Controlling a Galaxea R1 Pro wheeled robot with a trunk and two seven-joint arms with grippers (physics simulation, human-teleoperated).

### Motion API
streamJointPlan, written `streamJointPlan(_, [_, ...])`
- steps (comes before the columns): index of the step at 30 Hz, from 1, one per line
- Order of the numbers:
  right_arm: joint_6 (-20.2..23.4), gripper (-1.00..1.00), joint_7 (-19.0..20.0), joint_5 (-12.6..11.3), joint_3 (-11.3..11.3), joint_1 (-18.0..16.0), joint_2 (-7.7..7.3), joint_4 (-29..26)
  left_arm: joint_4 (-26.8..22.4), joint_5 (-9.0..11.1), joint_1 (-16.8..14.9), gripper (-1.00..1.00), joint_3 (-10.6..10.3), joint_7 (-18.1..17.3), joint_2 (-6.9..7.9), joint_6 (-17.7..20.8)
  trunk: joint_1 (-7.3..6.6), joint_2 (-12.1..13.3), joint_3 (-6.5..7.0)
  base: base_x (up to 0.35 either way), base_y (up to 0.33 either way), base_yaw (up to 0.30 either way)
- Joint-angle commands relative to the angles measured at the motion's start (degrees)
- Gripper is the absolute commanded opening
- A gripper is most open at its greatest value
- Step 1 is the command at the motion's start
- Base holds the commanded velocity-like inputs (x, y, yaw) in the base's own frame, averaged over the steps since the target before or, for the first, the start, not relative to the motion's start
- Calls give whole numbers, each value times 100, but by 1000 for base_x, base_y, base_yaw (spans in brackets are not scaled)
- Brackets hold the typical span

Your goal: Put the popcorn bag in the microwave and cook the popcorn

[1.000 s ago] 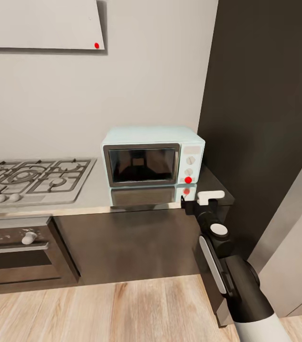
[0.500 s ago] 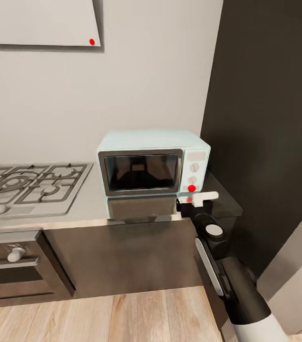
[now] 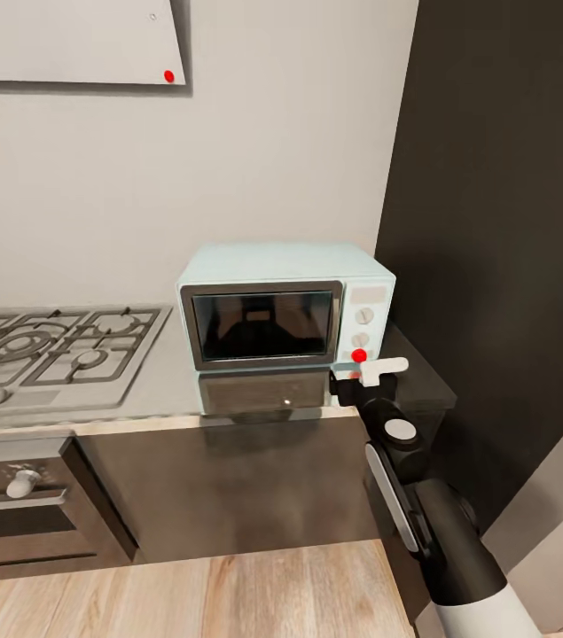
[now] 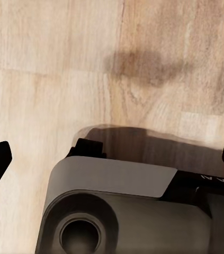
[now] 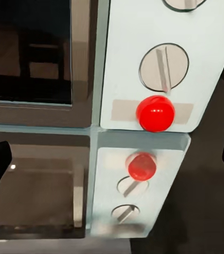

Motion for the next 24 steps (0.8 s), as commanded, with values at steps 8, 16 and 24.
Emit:
streamJointPlan(8, [28, 100, -4, -46, 7, -24, 52, 180, 3, 7, -3, 100, 19, -4, -2, -17, 0, -3, -5, 0, 0, 0])
streamJointPlan(16, [126, 100, -40, -41, 24, -511, 83, 306, 3, 7, -3, 100, 19, -4, -2, -17, 0, -3, -5, 0, 0, 0])
streamJointPlan(24, [322, 100, -53, -43, 17, -873, 233, 578, 3, 7, -3, 100, 19, -4, -2, -17, 0, -3, -5, 0, 0, 0])
